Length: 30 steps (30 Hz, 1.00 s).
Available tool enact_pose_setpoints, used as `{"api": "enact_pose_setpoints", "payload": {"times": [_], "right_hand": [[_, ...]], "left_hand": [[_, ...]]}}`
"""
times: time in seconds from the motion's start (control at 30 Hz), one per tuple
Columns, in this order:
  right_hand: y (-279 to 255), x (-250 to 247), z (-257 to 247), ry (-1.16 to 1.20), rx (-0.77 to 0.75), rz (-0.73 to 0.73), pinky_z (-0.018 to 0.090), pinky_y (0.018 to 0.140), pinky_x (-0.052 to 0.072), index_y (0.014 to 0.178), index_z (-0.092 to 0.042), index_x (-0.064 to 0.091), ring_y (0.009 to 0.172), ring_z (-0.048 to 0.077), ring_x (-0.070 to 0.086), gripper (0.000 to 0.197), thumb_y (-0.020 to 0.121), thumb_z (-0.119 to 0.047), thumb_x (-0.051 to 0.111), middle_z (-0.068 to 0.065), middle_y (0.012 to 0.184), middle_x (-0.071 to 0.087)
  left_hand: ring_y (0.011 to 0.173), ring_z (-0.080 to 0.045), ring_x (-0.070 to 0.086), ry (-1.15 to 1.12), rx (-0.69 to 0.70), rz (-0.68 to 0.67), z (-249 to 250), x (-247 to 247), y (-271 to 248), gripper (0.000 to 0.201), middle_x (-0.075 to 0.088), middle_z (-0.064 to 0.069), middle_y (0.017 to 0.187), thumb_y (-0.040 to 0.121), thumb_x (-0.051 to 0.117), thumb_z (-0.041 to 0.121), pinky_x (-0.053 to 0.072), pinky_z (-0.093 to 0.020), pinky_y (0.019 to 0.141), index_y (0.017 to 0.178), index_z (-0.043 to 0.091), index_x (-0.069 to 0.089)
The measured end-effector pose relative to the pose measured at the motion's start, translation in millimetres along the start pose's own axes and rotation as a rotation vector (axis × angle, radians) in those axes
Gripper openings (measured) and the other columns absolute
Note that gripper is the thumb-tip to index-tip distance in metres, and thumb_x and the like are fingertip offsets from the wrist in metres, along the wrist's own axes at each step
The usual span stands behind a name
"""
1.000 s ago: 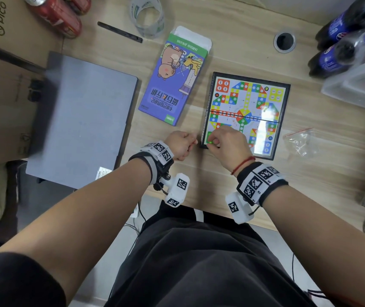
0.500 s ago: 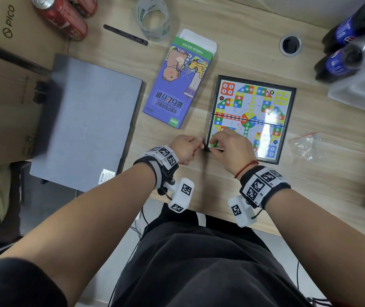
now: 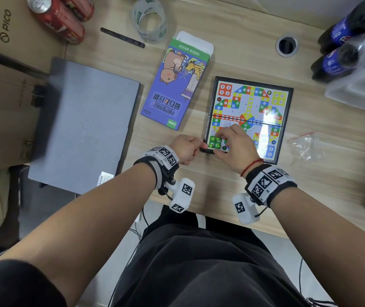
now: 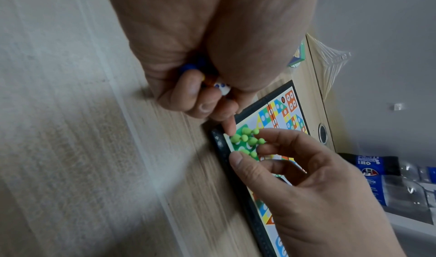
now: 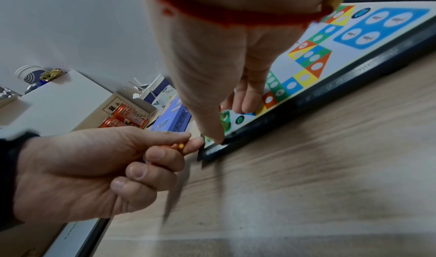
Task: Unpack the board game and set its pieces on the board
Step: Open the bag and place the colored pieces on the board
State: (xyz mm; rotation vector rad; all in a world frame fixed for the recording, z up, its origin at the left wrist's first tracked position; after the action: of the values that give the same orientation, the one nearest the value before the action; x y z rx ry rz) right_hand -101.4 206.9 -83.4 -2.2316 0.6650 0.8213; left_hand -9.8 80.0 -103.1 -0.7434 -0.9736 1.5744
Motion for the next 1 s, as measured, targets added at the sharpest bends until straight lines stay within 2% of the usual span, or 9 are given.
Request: {"api": "enact_pose_setpoints", "payload": {"times": [0.2, 0.4, 0.53, 0.73, 0.9, 1.0], "right_hand": [[1, 0, -1, 0.001, 0.004, 0.001, 0.039, 0.067, 0.054, 0.104, -0.016, 0.062, 0.073, 0.020, 0.054, 0.032, 0.075, -0.020, 0.075, 0.005, 0.100, 0.051], [1, -2, 3, 0.004, 0.024, 0.017, 0.039, 0.067, 0.053, 0.101, -0.013, 0.063, 0.071, 0.023, 0.056, 0.028, 0.075, -0.018, 0.073, 0.006, 0.099, 0.052], [0, -3, 2, 0.005, 0.004, 0.013, 0.038, 0.065, 0.054, 0.102, -0.015, 0.063, 0.070, 0.022, 0.055, 0.028, 0.076, -0.017, 0.073, 0.004, 0.098, 0.051], [-1, -4, 1, 0.018, -0.001, 0.001, 0.039, 0.066, 0.054, 0.103, -0.017, 0.062, 0.073, 0.021, 0.056, 0.032, 0.075, -0.023, 0.075, 0.002, 0.098, 0.051], [-3, -6, 2, 0.029, 0.025, -0.026, 0.039, 0.070, 0.053, 0.110, -0.016, 0.056, 0.072, 0.016, 0.055, 0.038, 0.077, -0.021, 0.074, -0.003, 0.083, 0.057], [-6, -4, 2, 0.041, 0.050, -0.038, 0.037, 0.070, 0.054, 0.112, -0.017, 0.054, 0.071, 0.017, 0.059, 0.038, 0.078, -0.019, 0.072, -0.003, 0.080, 0.061]], "left_hand": [[0.042, -0.009, 0.026, -0.002, -0.002, -0.005, 3, 1, -1, 0.037, 0.039, -0.002, 0.060, 0.104, 0.040, 0.029, 0.020, -0.016, 0.037, 0.110, 0.000, 0.064], [0.045, -0.011, 0.026, 0.013, -0.003, -0.013, 4, 3, -1, 0.035, 0.039, -0.002, 0.061, 0.103, 0.041, 0.030, 0.020, -0.017, 0.038, 0.105, 0.004, 0.065], [0.047, -0.012, 0.027, 0.017, 0.002, -0.012, 5, 4, -1, 0.034, 0.040, -0.001, 0.061, 0.103, 0.041, 0.030, 0.020, -0.017, 0.037, 0.102, 0.006, 0.065], [0.048, -0.012, 0.027, 0.023, 0.012, -0.007, 8, 2, -2, 0.035, 0.041, -0.001, 0.061, 0.103, 0.041, 0.029, 0.020, -0.019, 0.038, 0.107, 0.004, 0.065], [0.043, -0.011, 0.028, 0.002, 0.061, 0.056, 16, -3, -2, 0.036, 0.041, -0.002, 0.059, 0.104, 0.041, 0.026, 0.020, -0.017, 0.037, 0.111, -0.001, 0.064], [0.042, -0.011, 0.029, 0.025, 0.045, 0.050, 16, -2, -1, 0.037, 0.042, -0.003, 0.059, 0.103, 0.041, 0.027, 0.020, -0.019, 0.038, 0.110, 0.000, 0.065]]}}
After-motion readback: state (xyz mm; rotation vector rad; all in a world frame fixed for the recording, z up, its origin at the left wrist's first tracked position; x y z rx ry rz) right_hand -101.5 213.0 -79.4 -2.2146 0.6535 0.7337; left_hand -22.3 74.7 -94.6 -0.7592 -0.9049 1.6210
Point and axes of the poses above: each hand's wrist, its own y-axis towards the middle knuckle, its own x-axis out of the palm, z = x × y, the point moved 6 cm from there along y, towards the middle knuckle
